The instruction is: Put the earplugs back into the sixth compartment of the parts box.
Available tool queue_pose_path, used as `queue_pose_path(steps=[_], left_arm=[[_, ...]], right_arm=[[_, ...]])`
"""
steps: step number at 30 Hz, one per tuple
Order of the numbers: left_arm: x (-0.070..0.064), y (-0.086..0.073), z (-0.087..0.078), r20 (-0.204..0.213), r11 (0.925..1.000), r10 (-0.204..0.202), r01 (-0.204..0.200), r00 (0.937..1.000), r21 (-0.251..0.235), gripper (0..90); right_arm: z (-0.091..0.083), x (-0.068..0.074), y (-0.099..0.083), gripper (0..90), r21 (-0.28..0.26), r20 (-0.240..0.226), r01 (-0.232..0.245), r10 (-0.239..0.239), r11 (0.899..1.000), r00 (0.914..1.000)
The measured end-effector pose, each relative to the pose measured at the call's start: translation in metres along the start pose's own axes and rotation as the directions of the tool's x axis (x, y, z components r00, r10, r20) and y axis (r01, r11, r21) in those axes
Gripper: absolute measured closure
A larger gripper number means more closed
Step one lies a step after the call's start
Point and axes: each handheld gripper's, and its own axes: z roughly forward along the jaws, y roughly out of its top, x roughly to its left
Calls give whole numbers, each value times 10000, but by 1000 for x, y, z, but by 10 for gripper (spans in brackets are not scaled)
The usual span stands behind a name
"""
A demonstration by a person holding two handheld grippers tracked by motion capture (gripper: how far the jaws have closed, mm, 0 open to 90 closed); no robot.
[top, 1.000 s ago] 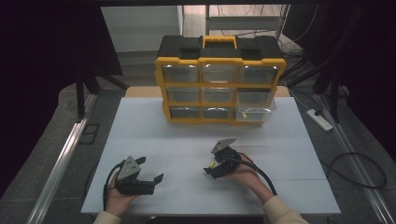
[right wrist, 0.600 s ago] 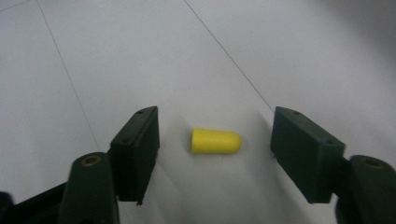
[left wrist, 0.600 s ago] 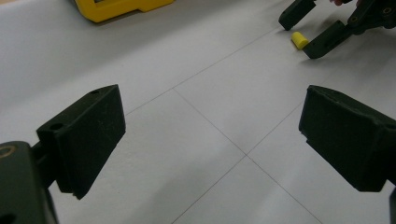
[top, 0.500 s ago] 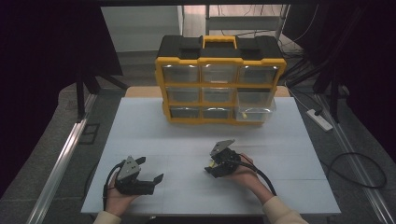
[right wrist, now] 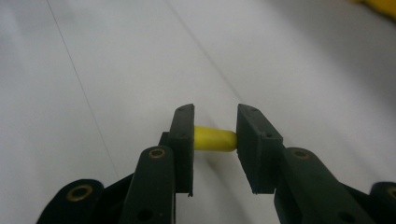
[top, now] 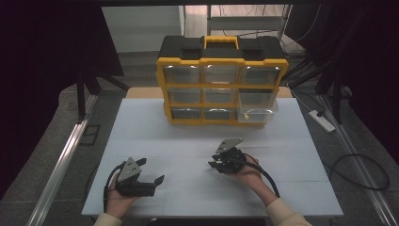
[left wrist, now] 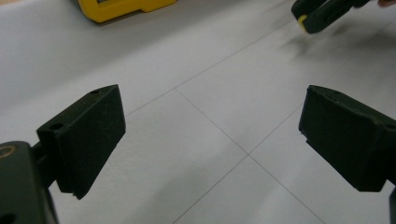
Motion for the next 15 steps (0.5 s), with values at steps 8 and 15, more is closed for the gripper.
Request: queue_pose_path(steps=[8,15], left_arm=[[0,0,0,-13,10000,-1,1,10000,-22,71],[0,0,0,-2,10000,-11,11,10000,-10,71]], right_arm=[[-26,-3,6,678,-1711,60,-402,419,9844,9991],[-45,-8,8,678,-2496,92,-720,767,9657,9970]])
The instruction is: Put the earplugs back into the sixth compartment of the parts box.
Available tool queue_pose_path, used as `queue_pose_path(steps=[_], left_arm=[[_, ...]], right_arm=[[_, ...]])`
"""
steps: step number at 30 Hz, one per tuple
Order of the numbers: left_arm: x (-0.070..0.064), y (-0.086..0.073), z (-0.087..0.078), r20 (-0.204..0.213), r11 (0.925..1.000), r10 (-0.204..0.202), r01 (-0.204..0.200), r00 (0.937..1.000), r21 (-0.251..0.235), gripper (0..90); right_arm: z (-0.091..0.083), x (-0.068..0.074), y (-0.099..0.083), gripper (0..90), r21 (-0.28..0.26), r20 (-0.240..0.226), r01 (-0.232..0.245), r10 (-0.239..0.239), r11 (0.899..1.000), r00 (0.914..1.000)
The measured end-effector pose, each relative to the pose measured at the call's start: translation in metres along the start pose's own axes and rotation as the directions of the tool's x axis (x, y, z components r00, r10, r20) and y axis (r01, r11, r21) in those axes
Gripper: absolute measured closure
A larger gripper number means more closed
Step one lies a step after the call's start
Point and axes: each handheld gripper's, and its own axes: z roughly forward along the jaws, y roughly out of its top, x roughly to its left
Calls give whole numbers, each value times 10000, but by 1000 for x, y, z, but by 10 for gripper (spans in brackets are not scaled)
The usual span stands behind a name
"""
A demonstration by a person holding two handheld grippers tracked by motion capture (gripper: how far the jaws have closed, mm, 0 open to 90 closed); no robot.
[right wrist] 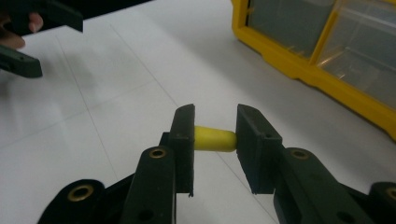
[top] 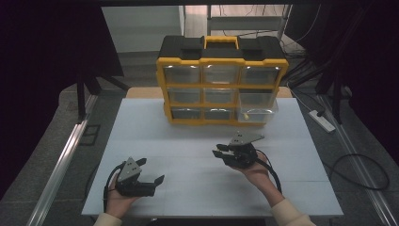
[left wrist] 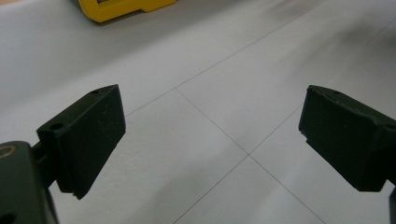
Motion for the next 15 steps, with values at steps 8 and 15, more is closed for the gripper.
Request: queue_pose_path(steps=[8,15], left_arm=[[0,0,0,-4,10000,3,-3,10000,4,71],[0,0,0,-26,10000,15,-15,10000,6,73]], right_arm=[[-12,-6,4,678,-381,241,-182,192,9991,9995],[-32,-10,14,678,-1044,500,-255,309,9942,9983]])
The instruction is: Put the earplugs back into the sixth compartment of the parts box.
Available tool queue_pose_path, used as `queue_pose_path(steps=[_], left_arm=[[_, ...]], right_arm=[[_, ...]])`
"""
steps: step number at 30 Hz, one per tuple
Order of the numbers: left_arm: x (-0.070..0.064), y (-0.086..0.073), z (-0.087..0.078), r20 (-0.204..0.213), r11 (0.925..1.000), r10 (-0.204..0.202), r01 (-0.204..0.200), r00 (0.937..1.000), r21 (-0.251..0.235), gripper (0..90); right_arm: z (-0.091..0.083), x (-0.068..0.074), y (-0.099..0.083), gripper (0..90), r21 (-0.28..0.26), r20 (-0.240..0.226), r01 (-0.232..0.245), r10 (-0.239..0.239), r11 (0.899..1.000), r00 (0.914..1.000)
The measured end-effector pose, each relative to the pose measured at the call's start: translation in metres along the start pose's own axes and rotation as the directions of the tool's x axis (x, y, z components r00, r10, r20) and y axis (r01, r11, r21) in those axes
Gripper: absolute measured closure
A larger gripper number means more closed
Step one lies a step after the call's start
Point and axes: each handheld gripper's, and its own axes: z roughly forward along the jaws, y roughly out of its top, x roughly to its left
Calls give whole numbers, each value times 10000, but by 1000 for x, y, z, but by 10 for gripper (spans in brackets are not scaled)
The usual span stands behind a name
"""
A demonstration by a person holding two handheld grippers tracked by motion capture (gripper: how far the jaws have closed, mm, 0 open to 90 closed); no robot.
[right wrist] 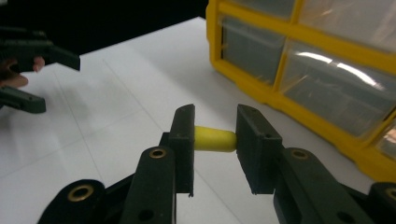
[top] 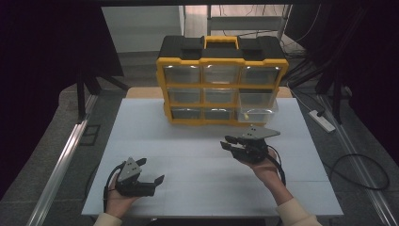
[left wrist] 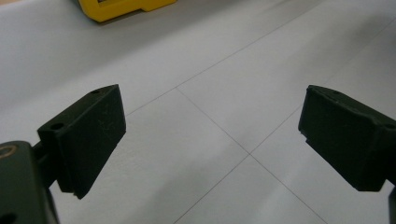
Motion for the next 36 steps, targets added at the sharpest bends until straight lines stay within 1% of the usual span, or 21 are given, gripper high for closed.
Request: queue_pose_path(steps=[2,4,6,9,11,16,17,22,27,28,31,33,36], left_arm=[[0,0,0,-13,10000,9,-9,10000,1,73],[0,0,0,-2,10000,3,-3,10000,0,73],[0,0,0,-13,10000,10,-10,10000,7,73],[0,0,0,-15,10000,13,-13,10000,10,73],[0,0,0,-10,10000,-2,2,10000,-1,73],[0,0,0,-14,10000,-6,6,10000,-9,73],[0,0,0,-17,10000,4,-4,10000,-6,73],[0,0,0,-4,10000,-2,2,10000,-3,73],[0,0,-1,-12,10000,-17,17,10000,-40,72],[0,0,-1,-7,10000,-14,13,10000,-49,73],[0,0,-1,0,10000,-29,29,10000,-71,73],[0,0,-1,8,10000,-28,28,10000,-78,73],[0,0,-1,8,10000,-27,27,10000,-76,72]], right_arm=[[-2,-1,1,678,-61,26,-7,7,10000,10000],[-10,-2,7,679,-340,160,-74,80,9994,9998],[-12,-2,8,678,-406,165,-67,74,9992,9998],[-22,-3,15,678,-725,270,-51,71,9974,9996],[-23,-3,16,679,-771,284,-30,52,9970,9996],[-35,-5,23,679,-1081,432,0,47,9941,9991],[-38,-6,25,679,-1227,471,-23,81,9924,9989],[-47,-8,30,679,-1394,635,-15,104,9902,9979],[-58,-8,39,681,-1755,732,-46,177,9845,9972],[-61,-9,41,681,-1839,827,43,111,9829,9965],[-67,-12,46,681,-2035,945,-24,220,9791,9953],[-69,-14,48,682,-2092,990,-56,269,9779,9947],[-72,-18,55,682,-2091,1157,25,222,9779,9930]])
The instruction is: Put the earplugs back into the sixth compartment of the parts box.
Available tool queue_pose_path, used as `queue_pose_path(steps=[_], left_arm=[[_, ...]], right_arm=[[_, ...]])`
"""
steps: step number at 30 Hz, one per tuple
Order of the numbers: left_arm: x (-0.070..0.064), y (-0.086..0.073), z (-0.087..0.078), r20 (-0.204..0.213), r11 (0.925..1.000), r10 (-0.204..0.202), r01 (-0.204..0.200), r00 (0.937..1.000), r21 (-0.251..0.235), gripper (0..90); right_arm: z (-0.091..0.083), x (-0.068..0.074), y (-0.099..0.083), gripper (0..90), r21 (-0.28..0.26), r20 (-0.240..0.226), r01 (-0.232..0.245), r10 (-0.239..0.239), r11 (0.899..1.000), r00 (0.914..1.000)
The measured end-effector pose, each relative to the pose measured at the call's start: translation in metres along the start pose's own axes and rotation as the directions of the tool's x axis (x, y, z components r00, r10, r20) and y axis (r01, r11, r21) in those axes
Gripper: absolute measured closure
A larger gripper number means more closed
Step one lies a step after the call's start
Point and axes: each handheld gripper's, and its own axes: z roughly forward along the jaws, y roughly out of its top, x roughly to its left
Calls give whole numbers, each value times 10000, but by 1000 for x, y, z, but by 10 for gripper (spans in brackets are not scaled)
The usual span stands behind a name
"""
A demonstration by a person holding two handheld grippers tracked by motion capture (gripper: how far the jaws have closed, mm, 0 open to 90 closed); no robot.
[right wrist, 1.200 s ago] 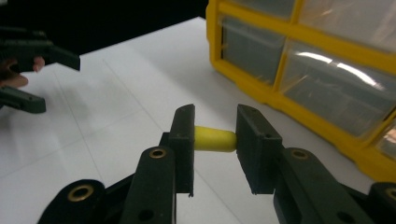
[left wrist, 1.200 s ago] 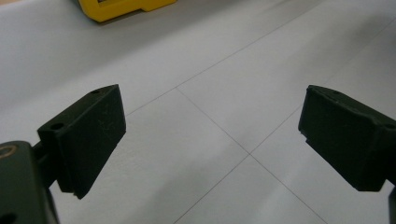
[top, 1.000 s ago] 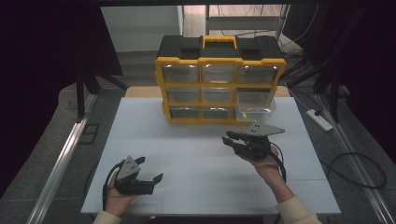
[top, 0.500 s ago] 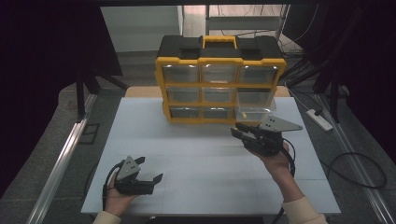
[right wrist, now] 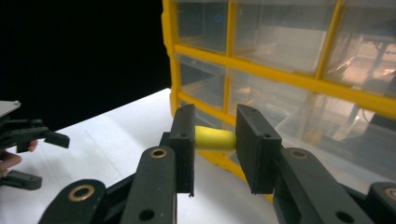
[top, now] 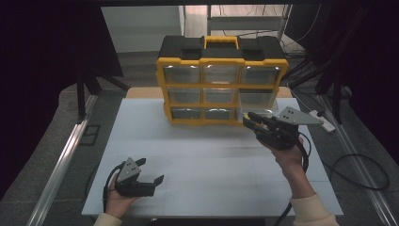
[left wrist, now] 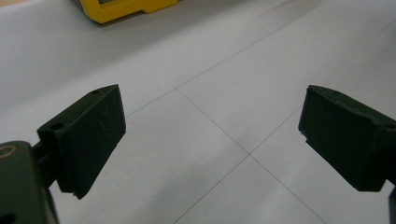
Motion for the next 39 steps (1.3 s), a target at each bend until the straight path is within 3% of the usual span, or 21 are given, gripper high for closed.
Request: queue_pose_path(steps=[8,18,29,39], left_arm=[[0,0,0,15,10000,-7,7,10000,-16,72],[0,0,0,21,10000,29,-29,10000,2,72],[0,0,0,35,10000,-5,5,10000,2,72],[1,0,1,34,10000,1,-1,10000,-13,72]], right_arm=[[2,-13,18,682,222,444,245,-255,9995,9987],[5,-31,33,682,385,868,211,-244,9990,9959],[14,-64,34,682,856,1684,-228,81,9961,9857],[38,-89,23,668,1891,2287,-640,194,9799,9733]])
